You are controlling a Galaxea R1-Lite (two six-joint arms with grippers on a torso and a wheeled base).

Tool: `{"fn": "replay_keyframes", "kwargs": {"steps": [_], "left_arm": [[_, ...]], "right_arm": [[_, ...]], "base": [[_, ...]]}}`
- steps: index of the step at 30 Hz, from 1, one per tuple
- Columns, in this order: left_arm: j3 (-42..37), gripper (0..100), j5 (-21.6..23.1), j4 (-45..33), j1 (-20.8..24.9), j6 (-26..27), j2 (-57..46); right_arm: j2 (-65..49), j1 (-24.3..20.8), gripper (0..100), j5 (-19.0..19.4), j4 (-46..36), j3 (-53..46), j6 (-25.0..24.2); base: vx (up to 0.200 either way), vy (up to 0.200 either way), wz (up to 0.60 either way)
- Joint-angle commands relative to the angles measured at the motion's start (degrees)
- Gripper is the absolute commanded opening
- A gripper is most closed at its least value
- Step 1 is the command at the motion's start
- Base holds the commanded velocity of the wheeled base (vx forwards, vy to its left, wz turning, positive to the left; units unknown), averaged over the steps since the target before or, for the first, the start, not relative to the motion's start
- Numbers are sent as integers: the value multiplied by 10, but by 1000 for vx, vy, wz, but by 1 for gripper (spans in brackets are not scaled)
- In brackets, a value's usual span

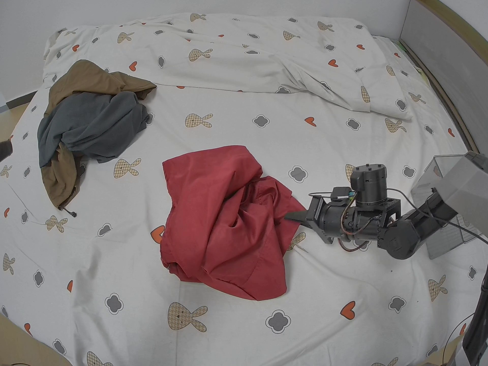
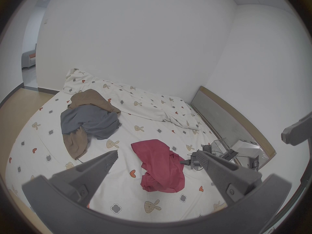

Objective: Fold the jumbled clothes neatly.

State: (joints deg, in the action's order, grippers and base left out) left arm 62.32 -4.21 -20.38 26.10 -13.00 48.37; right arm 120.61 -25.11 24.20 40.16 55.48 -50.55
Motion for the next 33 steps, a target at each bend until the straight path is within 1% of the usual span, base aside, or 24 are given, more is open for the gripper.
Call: {"fn": "replay_keyframes", "kwargs": {"steps": [1,2,5,6,7,11,12,14,15,23,24,28,30,31,32,33], "left_arm": [[0,100,0,0,0,0,2],[0,100,0,0,0,0,2],[-1,100,0,0,0,1,2],[-1,100,0,0,0,1,2],[-1,100,0,0,0,1,2],[-3,100,0,0,0,1,6],[-3,100,0,0,0,1,6],[-3,100,0,0,0,1,7],[-3,100,0,0,0,1,7],[-3,100,0,0,0,1,6],[-3,100,0,0,0,1,6],[-3,100,0,0,0,1,7],[-3,100,0,0,0,1,7],[-3,100,0,0,0,1,7],[-3,100,0,0,0,1,7],[-3,100,0,0,0,1,7]], "right_arm": [[-119,48,0,1,-41,-28,5],[-125,53,0,1,-46,-29,5],[-199,123,0,3,-93,-27,21],[-203,128,0,3,-96,-27,25],[-223,161,0,3,-116,-25,54],[-238,211,0,3,-166,-21,131],[-239,212,0,3,-168,-21,133],[-240,227,0,2,-181,-21,160],[-240,233,0,2,-181,-20,165],[-224,241,0,1,-182,-14,176],[-222,241,100,1,-182,-13,176],[-195,240,100,-6,-182,-20,209],[-187,241,100,-25,-180,-34,231],[-187,238,100,-51,-177,-48,252],[-191,235,100,-86,-177,-60,273],[-194,233,100,-107,-177,-66,282]], "base": [[0,0,0],[0,0,0],[0,0,0],[0,0,0],[0,0,0],[0,0,0],[0,0,0],[0,0,0],[0,0,0],[0,0,0],[0,0,0],[0,0,0],[0,0,0],[0,0,0],[0,0,0],[0,0,0]]}}
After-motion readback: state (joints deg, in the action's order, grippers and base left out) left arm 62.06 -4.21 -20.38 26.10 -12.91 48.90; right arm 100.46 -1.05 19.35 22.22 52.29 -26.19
